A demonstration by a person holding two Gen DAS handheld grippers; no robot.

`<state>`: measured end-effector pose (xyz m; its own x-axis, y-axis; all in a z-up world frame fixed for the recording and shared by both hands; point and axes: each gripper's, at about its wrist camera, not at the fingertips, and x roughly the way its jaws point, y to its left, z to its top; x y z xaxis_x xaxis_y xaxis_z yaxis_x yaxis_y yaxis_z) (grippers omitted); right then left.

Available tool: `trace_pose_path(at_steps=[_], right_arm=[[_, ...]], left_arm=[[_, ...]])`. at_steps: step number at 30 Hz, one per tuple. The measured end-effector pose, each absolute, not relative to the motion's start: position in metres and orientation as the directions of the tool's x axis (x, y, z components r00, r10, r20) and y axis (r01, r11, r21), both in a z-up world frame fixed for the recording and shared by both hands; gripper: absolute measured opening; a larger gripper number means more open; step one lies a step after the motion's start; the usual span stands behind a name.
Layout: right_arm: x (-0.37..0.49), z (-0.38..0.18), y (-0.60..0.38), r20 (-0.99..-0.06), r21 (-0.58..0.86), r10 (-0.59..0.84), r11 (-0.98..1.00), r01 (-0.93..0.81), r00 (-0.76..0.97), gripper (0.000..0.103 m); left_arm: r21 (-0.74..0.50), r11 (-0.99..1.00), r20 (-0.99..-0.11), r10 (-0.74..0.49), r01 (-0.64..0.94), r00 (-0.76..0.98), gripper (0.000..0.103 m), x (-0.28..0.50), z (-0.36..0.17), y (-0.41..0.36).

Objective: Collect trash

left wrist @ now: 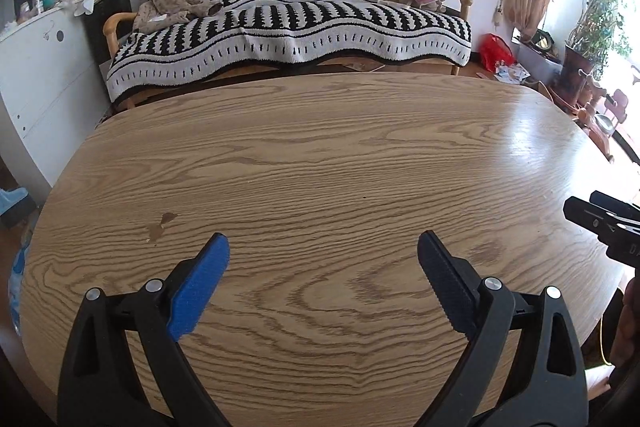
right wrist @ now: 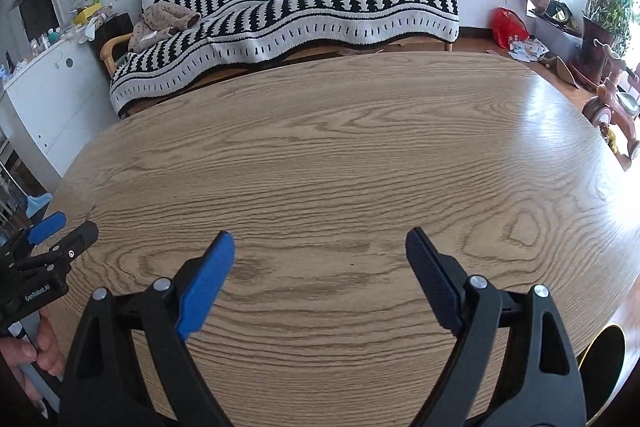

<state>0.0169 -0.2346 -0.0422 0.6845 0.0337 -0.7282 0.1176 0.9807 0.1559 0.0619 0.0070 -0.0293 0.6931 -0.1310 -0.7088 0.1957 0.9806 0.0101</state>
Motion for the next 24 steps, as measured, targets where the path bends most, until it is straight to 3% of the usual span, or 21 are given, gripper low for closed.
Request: trace_pose_path(at_steps=[24], right_arm=[[0.008,-0.041,-0.246,-0.73,0.152,0.02,0.979,0.134,0.683,0.085]], left_arm=[[0.007,0.979,-0.713,-0.138,0.203,0.688,0.092,0.063,-0.032,-0.001]])
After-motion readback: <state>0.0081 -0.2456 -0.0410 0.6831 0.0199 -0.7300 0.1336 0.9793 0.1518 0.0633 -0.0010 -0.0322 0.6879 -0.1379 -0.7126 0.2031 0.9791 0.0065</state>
